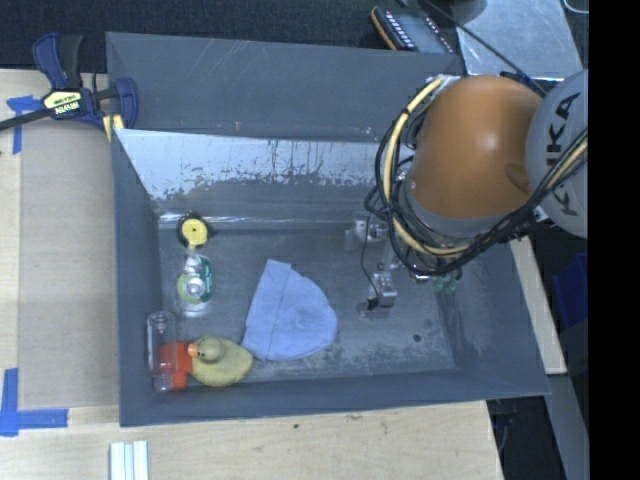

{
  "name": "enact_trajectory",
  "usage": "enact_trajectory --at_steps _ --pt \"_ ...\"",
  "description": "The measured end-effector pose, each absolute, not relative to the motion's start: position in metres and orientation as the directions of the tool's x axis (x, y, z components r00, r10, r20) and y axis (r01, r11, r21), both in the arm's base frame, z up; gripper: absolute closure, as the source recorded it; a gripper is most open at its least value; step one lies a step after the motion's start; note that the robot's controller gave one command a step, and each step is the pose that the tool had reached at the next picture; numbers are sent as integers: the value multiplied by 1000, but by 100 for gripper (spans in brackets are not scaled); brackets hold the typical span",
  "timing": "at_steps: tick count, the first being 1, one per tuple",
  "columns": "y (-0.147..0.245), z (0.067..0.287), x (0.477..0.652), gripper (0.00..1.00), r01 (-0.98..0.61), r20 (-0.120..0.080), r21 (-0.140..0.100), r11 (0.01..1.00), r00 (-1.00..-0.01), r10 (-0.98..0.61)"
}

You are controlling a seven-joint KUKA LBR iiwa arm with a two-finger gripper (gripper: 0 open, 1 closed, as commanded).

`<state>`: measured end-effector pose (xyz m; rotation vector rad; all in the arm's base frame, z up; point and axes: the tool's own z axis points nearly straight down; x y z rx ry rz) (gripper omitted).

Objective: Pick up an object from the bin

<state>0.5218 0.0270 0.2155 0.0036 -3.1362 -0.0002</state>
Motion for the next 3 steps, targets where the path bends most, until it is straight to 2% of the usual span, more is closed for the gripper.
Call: enact_trajectory --at_steps 1,2,3 --pt "27 220 524 0 -1 -3 0 1000 -1000 -1" --pt "60 131 509 0 -318 -1 1 948 -948 -318" --pt "100 149 532 0 -603 -7 -2 798 -798 -603"
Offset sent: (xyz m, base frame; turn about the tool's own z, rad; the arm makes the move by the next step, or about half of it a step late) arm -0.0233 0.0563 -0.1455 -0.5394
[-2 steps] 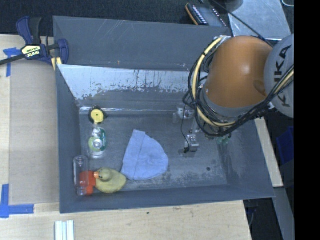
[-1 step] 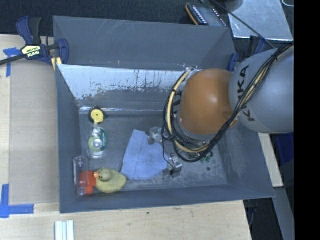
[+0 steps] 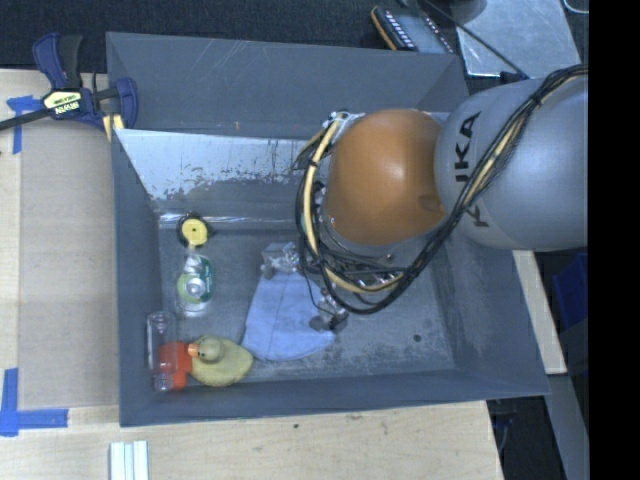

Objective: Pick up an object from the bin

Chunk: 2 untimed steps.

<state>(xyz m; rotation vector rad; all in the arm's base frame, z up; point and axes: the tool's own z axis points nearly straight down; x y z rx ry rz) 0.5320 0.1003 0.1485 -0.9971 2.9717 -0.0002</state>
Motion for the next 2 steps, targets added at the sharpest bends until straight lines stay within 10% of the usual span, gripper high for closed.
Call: enact_trajectory --at_steps 1,2 --pt "81 127 535 0 -622 -2 0 783 -783 -622" --pt "118 69 554 0 -916 -7 -5 401 -401 -916"
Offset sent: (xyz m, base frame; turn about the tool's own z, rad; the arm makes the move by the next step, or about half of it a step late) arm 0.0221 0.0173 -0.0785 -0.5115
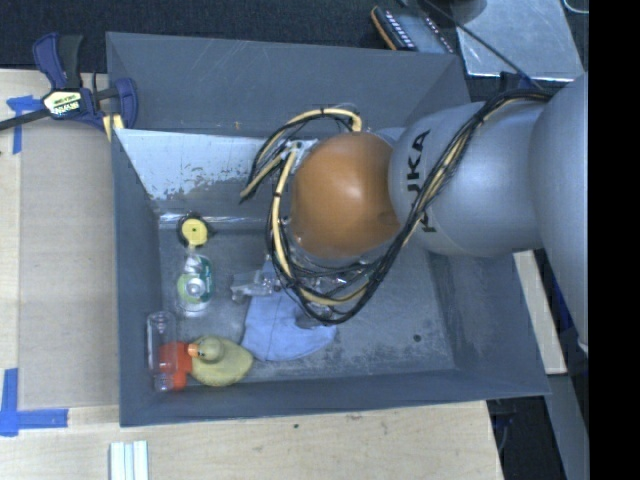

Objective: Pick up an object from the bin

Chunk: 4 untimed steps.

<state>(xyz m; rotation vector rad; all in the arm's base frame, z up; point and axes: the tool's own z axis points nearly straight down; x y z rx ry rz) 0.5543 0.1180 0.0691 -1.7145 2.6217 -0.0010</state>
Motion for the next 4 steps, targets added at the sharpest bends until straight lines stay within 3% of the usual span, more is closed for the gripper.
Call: enact_trajectory --at_steps 1,4 --pt "104 71 549 100 -901 -5 -2 433 -433 -901" --pt "103 81 547 100 -901 -3 3 434 -434 -901"
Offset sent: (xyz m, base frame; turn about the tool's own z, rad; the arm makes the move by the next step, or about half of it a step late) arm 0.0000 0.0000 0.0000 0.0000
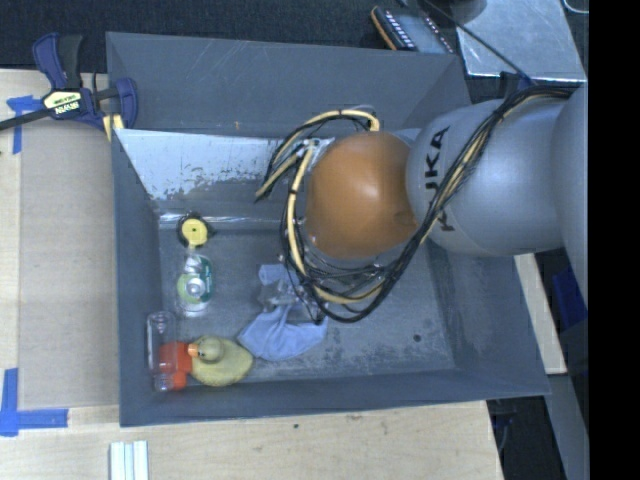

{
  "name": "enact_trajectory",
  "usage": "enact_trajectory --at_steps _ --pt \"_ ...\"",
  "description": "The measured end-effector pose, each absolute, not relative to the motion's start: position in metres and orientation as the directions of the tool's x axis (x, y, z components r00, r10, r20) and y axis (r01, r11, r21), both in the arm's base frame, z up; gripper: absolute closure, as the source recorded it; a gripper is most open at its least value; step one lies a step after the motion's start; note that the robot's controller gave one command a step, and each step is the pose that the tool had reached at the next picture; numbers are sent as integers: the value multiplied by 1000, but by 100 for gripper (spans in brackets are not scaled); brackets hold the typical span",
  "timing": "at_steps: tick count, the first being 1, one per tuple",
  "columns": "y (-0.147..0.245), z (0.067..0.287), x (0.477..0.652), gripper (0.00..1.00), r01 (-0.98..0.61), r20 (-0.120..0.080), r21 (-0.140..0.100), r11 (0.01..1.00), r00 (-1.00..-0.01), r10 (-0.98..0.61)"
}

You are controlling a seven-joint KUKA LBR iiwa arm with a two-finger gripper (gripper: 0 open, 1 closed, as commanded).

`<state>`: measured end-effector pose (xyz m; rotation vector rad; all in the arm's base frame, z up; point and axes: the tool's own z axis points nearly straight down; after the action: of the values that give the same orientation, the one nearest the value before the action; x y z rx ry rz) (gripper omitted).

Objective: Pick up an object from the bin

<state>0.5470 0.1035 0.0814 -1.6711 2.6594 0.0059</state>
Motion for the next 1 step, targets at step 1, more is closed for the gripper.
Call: enact_trajectory --at_steps 1 --pt "104 111 546 100 -901 -1 6 433 -433 -901"
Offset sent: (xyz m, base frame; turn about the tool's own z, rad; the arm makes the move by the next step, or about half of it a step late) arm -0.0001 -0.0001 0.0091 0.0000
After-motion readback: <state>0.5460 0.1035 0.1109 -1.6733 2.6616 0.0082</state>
